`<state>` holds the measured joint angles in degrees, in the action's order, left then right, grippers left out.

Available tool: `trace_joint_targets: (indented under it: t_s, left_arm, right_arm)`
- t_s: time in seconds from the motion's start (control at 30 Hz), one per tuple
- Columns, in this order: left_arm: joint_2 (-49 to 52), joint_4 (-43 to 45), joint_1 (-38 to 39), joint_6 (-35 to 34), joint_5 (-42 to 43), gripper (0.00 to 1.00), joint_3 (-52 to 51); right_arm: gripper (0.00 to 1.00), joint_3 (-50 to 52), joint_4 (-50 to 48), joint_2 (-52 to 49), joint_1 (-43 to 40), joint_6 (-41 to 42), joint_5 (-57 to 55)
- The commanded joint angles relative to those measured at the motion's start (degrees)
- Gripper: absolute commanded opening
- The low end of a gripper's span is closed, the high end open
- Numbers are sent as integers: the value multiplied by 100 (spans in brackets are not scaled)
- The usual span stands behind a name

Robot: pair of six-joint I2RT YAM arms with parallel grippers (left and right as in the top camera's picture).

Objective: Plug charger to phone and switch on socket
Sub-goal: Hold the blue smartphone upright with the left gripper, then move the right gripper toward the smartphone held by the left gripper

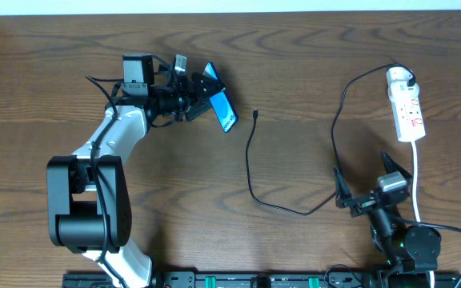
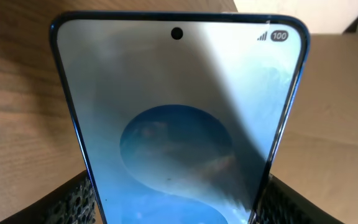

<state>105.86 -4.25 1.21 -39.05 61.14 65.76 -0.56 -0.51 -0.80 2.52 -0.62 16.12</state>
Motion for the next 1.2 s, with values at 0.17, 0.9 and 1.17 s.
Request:
trace_joint_targets:
  t_s: [0.17, 0.9, 1.17]
  left_arm:
    - [-192, 26, -28, -1397, 109, 64, 122]
    - [-192, 31, -22, -2909, -511, 63, 122]
    - [-192, 28, -22, -3403, -509, 63, 122]
  right_arm:
    - [99, -658, -13, -981, 52, 619, 684]
    - [99, -4857, 1106, -6725, 470, 570, 3099]
    - [99, -5611, 1231, -7757, 1209, 496, 3056]
